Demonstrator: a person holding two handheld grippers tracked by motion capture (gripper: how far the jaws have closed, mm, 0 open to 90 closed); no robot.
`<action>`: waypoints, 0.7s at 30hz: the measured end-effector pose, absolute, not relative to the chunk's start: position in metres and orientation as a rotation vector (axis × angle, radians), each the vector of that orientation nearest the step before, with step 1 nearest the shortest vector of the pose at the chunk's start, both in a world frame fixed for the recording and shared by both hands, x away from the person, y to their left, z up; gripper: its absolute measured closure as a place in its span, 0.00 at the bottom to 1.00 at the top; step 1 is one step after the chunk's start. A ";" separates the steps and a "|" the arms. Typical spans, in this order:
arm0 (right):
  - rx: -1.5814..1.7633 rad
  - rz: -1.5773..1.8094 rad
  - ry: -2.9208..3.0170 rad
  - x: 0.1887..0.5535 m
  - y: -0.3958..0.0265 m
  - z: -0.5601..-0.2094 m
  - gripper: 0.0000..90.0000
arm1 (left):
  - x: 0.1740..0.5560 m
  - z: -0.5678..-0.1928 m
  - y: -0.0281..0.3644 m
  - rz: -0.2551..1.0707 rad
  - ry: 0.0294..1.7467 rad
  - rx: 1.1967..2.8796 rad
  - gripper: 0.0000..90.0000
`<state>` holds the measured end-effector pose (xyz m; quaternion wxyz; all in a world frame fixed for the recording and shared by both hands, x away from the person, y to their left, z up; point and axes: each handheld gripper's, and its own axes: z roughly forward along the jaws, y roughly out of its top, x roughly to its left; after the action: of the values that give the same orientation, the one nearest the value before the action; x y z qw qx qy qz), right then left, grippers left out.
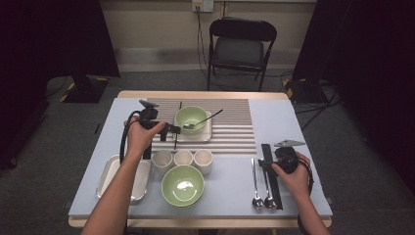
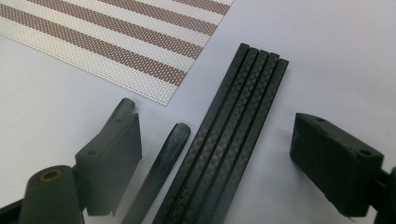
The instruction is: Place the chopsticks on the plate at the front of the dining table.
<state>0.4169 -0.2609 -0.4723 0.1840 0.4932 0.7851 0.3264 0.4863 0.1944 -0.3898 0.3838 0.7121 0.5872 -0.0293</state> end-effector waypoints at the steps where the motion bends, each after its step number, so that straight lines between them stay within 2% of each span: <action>1: 1.392 0.921 2.217 0.417 -0.261 -0.472 0.18 | 0.486 -0.390 0.194 -0.073 1.500 1.822 0.35; 10: 1.411 0.928 2.201 0.416 -0.272 -0.462 0.17 | 0.483 -0.387 0.194 -0.069 1.493 1.824 0.35; 21: 1.468 0.925 2.166 0.414 -0.288 -0.457 0.23 | 0.481 -0.386 0.192 -0.065 1.493 1.824 0.36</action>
<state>0.4143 -0.2875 -0.4565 0.1822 0.5203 0.7673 0.3277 0.4807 0.1922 -0.3858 0.3819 0.7150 0.5851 -0.0255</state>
